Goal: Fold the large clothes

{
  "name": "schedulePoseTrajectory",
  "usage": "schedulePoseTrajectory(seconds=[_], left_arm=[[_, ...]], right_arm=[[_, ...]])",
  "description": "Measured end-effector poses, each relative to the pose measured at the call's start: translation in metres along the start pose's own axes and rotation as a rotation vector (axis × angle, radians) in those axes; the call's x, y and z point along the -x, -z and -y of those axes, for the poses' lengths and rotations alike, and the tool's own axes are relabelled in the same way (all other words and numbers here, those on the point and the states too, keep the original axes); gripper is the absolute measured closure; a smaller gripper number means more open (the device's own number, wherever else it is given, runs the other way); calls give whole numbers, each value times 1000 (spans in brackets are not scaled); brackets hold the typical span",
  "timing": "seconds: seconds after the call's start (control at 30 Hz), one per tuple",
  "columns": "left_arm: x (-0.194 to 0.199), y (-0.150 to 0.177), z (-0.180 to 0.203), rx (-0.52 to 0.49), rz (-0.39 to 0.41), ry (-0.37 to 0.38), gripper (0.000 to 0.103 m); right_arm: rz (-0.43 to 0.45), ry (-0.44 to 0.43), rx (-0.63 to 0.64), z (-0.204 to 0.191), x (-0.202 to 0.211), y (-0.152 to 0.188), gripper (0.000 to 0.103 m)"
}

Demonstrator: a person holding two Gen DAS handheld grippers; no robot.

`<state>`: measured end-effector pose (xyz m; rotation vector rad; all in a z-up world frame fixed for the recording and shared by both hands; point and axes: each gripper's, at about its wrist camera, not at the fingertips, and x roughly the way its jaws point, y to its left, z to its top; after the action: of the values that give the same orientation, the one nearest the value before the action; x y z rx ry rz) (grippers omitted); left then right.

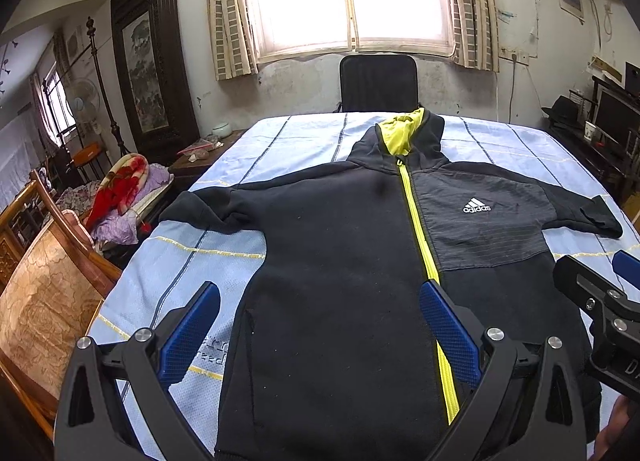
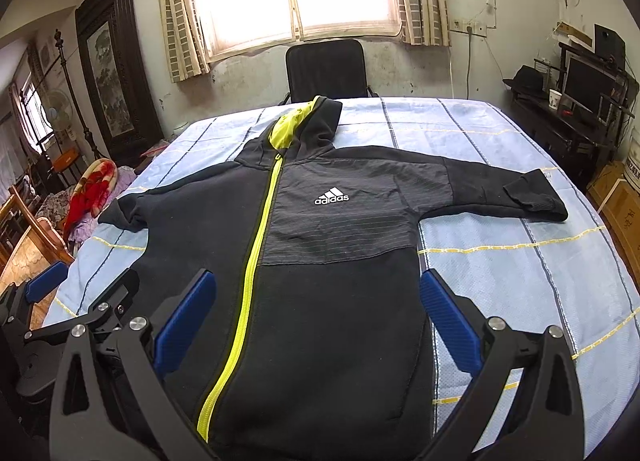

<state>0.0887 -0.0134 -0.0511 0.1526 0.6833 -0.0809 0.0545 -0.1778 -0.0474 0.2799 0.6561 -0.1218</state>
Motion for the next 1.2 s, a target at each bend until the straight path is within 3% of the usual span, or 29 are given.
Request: schedulePoseTrajectory(seconds=[1.2], left_arm=[[-4,-2,-2,3,-13,-9,3]], right_arm=[[1,1,5,-2,0,1,4]])
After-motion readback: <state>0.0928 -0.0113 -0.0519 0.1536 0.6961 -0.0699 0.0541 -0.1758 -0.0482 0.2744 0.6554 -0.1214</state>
